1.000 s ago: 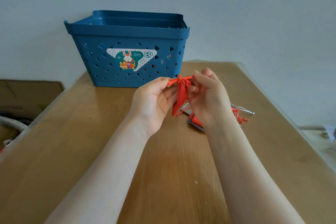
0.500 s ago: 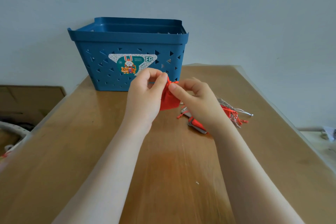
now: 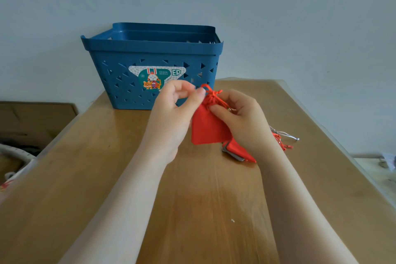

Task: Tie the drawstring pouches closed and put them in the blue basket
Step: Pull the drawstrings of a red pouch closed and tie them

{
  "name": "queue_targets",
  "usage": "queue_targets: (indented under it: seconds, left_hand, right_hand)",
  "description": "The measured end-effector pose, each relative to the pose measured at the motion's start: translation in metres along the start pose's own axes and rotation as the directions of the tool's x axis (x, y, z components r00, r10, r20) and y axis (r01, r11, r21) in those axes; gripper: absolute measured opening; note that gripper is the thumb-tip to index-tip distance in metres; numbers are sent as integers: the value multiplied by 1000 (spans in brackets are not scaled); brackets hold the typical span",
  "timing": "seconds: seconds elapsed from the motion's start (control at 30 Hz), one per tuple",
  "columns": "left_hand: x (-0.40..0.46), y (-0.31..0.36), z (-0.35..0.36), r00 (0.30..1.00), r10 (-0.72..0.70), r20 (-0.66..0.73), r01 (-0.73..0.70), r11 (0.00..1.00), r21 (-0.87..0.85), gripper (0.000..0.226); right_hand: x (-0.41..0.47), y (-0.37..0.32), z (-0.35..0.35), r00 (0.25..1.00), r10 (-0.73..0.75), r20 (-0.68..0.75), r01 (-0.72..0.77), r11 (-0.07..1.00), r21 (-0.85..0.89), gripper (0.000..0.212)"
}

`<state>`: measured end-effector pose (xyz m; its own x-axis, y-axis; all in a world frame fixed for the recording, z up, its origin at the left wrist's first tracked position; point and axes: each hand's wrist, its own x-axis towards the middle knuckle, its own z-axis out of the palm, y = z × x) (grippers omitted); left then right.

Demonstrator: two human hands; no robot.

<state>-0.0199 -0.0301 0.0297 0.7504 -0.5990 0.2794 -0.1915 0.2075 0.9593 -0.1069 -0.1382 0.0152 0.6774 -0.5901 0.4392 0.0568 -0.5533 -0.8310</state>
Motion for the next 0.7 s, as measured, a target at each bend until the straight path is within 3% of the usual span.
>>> queue_targets:
  seconds: [0.13,0.2,0.3,0.37,0.43,0.53,0.6,0.7]
  left_hand:
    - [-7,-1,4,995,30,94,-33,999,24,22]
    - [-8,-4,5,984,105,146,-128,978,162,18]
    - [-8,-7,6,967,125,221,-175,959,224,18]
    - [-7,-7,5,973,139,183,-184,947,262,23]
    - [-4,-5,2,983,143,117,-168,955,244,27]
    - [16,5,-3,988,153,-7,-147,965,217,32]
    - [42,14,-6,991,120,-56,-106,973,203,38]
    - [87,30,-10,998,2,-70,0,999,33,41]
  right_hand:
    - [4,5,-1,978,32,-206,-34,999,-5,3]
    - [3,3,-2,973,18,-228,-15,1000,11,5]
    - [1,-2,-2,976,-22,-215,28,999,25,15]
    - [1,-5,-3,990,-60,-128,58,998,-16,23]
    - [2,-6,-4,998,-24,-50,27,997,76,27]
    - [11,-9,-11,989,102,-104,-85,984,159,37]
    - [29,-9,-16,978,138,-159,-128,989,67,31]
    - [60,-10,-22,981,168,-96,-171,985,-20,13]
